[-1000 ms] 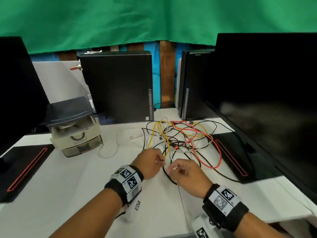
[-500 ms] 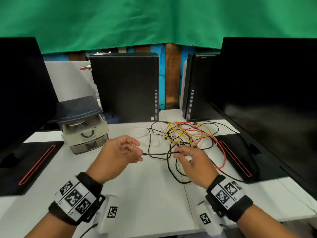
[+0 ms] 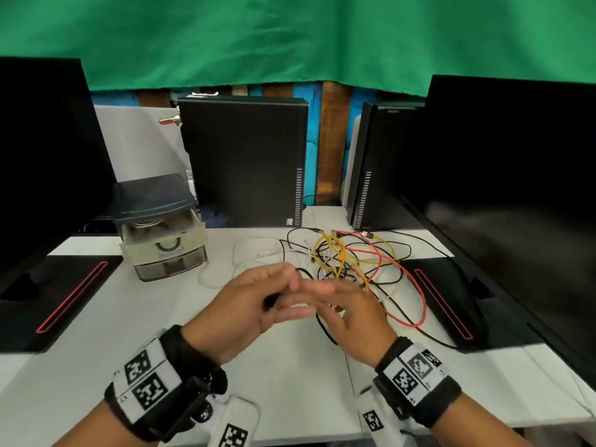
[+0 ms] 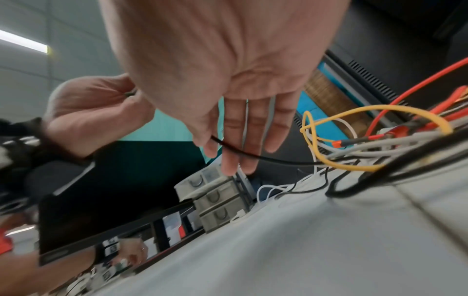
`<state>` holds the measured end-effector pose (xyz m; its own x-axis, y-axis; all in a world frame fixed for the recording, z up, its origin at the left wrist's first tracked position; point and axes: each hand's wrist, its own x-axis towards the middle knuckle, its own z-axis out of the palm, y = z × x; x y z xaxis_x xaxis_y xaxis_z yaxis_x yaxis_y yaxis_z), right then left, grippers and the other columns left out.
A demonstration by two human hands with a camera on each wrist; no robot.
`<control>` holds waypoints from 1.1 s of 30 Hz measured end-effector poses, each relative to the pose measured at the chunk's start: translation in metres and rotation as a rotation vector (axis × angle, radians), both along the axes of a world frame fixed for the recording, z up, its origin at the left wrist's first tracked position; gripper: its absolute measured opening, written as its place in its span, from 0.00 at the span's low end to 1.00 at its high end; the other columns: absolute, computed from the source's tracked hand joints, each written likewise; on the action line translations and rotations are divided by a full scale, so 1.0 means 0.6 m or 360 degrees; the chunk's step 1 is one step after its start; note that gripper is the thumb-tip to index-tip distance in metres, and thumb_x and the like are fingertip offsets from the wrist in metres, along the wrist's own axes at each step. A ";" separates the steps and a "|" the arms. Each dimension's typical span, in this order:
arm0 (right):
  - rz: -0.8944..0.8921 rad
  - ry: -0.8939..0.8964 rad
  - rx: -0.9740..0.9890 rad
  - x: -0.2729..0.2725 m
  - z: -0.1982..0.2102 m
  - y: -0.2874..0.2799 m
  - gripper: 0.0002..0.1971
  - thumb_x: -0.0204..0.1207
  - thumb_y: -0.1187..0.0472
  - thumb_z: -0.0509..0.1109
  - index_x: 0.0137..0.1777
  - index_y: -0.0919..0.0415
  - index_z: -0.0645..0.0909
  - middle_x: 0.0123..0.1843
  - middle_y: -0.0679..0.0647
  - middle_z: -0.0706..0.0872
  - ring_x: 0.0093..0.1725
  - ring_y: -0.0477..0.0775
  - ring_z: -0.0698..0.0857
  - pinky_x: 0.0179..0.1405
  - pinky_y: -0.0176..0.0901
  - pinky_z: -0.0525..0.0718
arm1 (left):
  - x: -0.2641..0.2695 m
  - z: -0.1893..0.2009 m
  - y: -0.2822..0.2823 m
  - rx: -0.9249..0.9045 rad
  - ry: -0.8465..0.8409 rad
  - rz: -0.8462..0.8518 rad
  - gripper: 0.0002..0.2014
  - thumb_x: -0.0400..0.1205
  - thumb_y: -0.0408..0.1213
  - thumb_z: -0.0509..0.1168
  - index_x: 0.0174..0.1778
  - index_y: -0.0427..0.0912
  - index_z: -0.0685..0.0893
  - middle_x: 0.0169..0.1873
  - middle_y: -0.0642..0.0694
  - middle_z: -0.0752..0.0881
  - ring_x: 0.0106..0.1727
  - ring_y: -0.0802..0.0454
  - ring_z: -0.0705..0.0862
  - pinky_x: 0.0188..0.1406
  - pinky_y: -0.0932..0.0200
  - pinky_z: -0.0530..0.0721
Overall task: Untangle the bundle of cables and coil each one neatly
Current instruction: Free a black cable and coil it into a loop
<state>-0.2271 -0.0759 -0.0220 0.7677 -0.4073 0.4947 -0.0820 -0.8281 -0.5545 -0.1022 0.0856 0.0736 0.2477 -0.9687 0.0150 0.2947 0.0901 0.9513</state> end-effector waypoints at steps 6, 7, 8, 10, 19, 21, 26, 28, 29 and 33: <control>0.0257 0.0367 0.0093 0.005 -0.003 0.048 0.16 0.86 0.49 0.61 0.67 0.47 0.86 0.57 0.44 0.91 0.54 0.44 0.88 0.58 0.41 0.84 | 0.018 -0.003 -0.007 -0.0259 0.0114 0.0483 0.14 0.90 0.31 0.51 0.37 0.36 0.70 0.62 0.41 0.87 0.74 0.54 0.80 0.79 0.52 0.71; 0.0283 0.0379 0.0057 0.005 -0.002 0.049 0.17 0.86 0.49 0.60 0.68 0.47 0.85 0.59 0.45 0.91 0.57 0.46 0.87 0.60 0.43 0.84 | 0.029 -0.016 -0.012 -0.0242 -0.0084 0.0607 0.15 0.90 0.30 0.51 0.36 0.35 0.70 0.57 0.41 0.86 0.75 0.57 0.79 0.79 0.54 0.69; 0.0300 0.0387 0.0028 0.004 -0.001 0.048 0.18 0.86 0.48 0.58 0.68 0.47 0.84 0.60 0.45 0.90 0.59 0.47 0.87 0.60 0.45 0.83 | 0.038 -0.027 -0.016 -0.0211 -0.0331 0.0719 0.16 0.90 0.30 0.52 0.34 0.35 0.71 0.52 0.42 0.86 0.75 0.60 0.78 0.79 0.59 0.68; 0.0306 0.0405 -0.0019 0.000 0.006 0.042 0.19 0.86 0.47 0.56 0.66 0.47 0.84 0.59 0.45 0.90 0.58 0.49 0.87 0.59 0.48 0.83 | 0.057 -0.051 -0.023 -0.0138 -0.0815 0.0851 0.17 0.91 0.37 0.55 0.35 0.41 0.76 0.55 0.55 0.89 0.78 0.64 0.74 0.76 0.67 0.67; -0.0423 0.0367 -0.0724 -0.026 0.062 -0.028 0.07 0.80 0.53 0.71 0.43 0.51 0.88 0.39 0.46 0.82 0.41 0.52 0.81 0.34 0.45 0.79 | 0.064 -0.105 -0.020 0.0627 -0.2274 0.0346 0.11 0.87 0.33 0.56 0.44 0.49 0.81 0.40 0.50 0.87 0.52 0.47 0.88 0.51 0.54 0.85; -0.0550 0.0592 -0.0691 -0.026 0.075 -0.035 0.09 0.83 0.52 0.65 0.47 0.52 0.87 0.42 0.48 0.86 0.44 0.55 0.85 0.38 0.48 0.82 | 0.041 -0.084 -0.016 0.0623 -0.1600 0.0003 0.15 0.90 0.37 0.55 0.39 0.48 0.82 0.30 0.55 0.85 0.43 0.53 0.90 0.41 0.56 0.82; -0.0739 0.0982 -0.0732 0.039 0.147 -0.079 0.12 0.85 0.57 0.59 0.57 0.52 0.85 0.48 0.57 0.89 0.51 0.64 0.87 0.45 0.47 0.81 | 0.021 -0.032 -0.013 0.0384 -0.1037 -0.0355 0.17 0.85 0.49 0.58 0.33 0.49 0.82 0.16 0.51 0.71 0.31 0.49 0.89 0.43 0.58 0.75; -0.0836 0.0911 -0.0720 0.070 0.207 -0.131 0.12 0.84 0.59 0.60 0.53 0.55 0.87 0.47 0.58 0.88 0.52 0.65 0.88 0.44 0.47 0.80 | 0.034 -0.021 -0.012 0.0387 -0.1120 -0.0272 0.17 0.83 0.52 0.58 0.30 0.52 0.81 0.16 0.52 0.71 0.30 0.49 0.89 0.44 0.54 0.75; -0.0889 0.0864 -0.0696 0.082 0.241 -0.158 0.12 0.83 0.59 0.62 0.54 0.56 0.88 0.50 0.59 0.89 0.53 0.67 0.88 0.45 0.47 0.82 | 0.041 -0.017 -0.009 0.0401 -0.1152 -0.0258 0.17 0.83 0.53 0.58 0.30 0.52 0.81 0.16 0.52 0.71 0.30 0.49 0.89 0.46 0.53 0.75; -0.1002 0.0415 -0.0673 0.102 0.351 -0.214 0.14 0.80 0.55 0.65 0.58 0.56 0.90 0.56 0.66 0.90 0.55 0.73 0.86 0.57 0.58 0.87 | 0.073 -0.010 0.006 0.0424 -0.1158 -0.0242 0.18 0.82 0.54 0.59 0.32 0.48 0.81 0.17 0.49 0.73 0.33 0.48 0.90 0.56 0.49 0.81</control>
<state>-0.1659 -0.2042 0.1887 0.5684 -0.6205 0.5403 -0.6875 -0.7189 -0.1024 -0.0584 0.0892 0.0678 0.1292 -0.9850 -0.1148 -0.4193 -0.1592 0.8938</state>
